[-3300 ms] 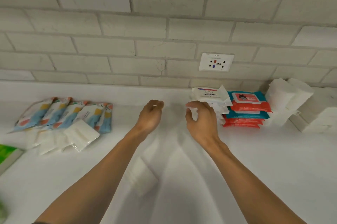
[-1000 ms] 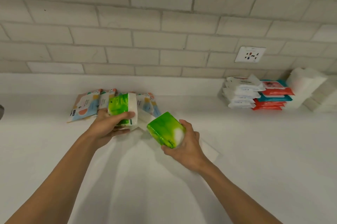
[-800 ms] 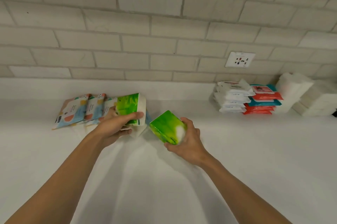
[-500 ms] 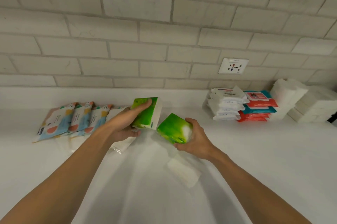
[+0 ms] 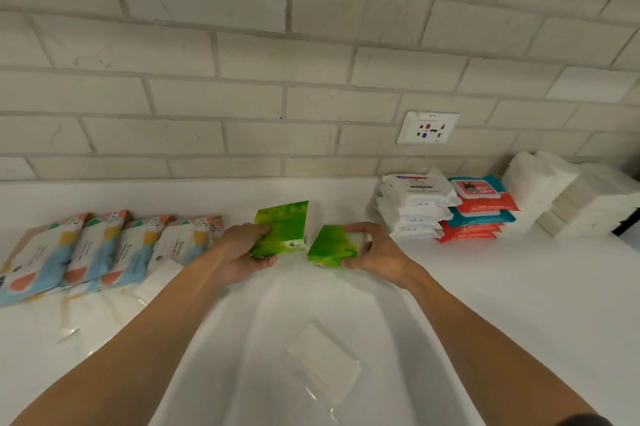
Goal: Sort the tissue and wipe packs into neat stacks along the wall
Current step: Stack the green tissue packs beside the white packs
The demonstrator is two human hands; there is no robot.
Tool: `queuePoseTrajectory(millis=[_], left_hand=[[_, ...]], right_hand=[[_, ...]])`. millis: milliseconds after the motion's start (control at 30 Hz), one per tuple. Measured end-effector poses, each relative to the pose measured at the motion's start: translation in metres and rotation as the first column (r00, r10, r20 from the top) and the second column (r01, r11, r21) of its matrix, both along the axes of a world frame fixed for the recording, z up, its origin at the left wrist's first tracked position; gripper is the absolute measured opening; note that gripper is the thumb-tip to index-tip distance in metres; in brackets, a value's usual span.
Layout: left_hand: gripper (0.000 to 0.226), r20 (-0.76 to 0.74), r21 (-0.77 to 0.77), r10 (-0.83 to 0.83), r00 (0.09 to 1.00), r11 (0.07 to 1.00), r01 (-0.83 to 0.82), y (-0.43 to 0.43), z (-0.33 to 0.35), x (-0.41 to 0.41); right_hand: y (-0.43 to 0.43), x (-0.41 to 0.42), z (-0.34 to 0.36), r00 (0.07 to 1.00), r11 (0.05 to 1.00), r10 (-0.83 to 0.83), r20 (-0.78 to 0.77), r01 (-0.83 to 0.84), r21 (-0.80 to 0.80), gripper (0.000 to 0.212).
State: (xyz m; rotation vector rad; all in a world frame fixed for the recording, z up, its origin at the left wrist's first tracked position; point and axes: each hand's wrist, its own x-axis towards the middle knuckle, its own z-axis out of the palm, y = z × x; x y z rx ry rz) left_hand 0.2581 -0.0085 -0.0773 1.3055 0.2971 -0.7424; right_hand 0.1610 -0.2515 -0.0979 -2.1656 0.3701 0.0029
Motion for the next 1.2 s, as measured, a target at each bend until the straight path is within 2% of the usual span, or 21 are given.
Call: queuePoseTrajectory(millis=[100,200,300,400,467,567,667,733,833,1033,1133,1200], left_hand=[[0.009,0.018,0.004,0.009,1.0,1.0,-0.009,-0.011,-0.008,0.002],[0.01,0.02,0.017,0.026,0.999,0.999,-0.027,-0.019,-0.013,0.005],[0.009,0.016,0.034,0.03,0.999,0.999,-0.03,-0.025,-0.017,0.008],[0.008,0.015,0.045,0.038,0.999,0.998,-0.039,-0.032,-0.021,0.012],[0.007,0.013,0.049,0.042,0.999,0.998,-0.042,-0.037,-0.022,0.013],[0.006,0.02,0.044,0.047,0.999,0.998,-0.048,-0.047,-0.023,0.014],[0.002,0.038,0.038,0.058,0.998,0.998,-0.06,-0.058,-0.022,0.014],[0.012,0.047,0.032,0.067,0.997,0.997,-0.069,-0.066,-0.021,0.015],[0.027,0.061,0.042,0.057,0.997,0.997,-0.06,-0.078,-0.02,0.013],[0.018,0.103,0.001,0.075,0.992,0.997,-0.075,-0.098,-0.027,0.008],[0.035,0.18,0.054,0.066,0.981,0.996,-0.077,-0.108,-0.04,0.012],[0.046,0.233,0.158,0.044,0.971,0.984,-0.083,-0.114,-0.044,0.01]], right_hand=[[-0.009,0.008,-0.011,0.999,0.994,0.039,0.012,-0.037,-0.104,0.065],[-0.013,0.013,-0.02,0.998,0.988,0.055,0.006,-0.054,-0.146,0.059],[-0.015,0.014,-0.024,0.997,0.963,0.072,-0.027,-0.077,-0.257,0.051],[-0.01,0.01,-0.028,0.999,0.897,0.053,0.005,-0.045,-0.439,0.046],[0.001,0.006,-0.032,0.995,0.821,0.053,0.081,0.002,-0.571,0.043],[0.014,0.005,-0.039,0.98,0.748,0.097,0.172,0.043,-0.663,0.032],[0.009,0.011,-0.044,0.964,0.718,0.02,0.264,0.169,-0.675,0.032],[0.001,0.015,-0.047,0.95,0.702,-0.038,0.309,0.245,-0.668,0.034],[-0.004,0.02,-0.051,0.944,0.704,-0.049,0.327,0.265,-0.659,0.029],[-0.004,0.023,-0.057,0.942,0.747,-0.129,0.311,0.298,-0.594,0.024],[-0.004,0.021,-0.058,0.942,0.77,-0.151,0.299,0.302,-0.562,0.024],[-0.005,0.019,-0.059,0.932,0.839,-0.193,0.306,0.319,-0.442,0.025]])
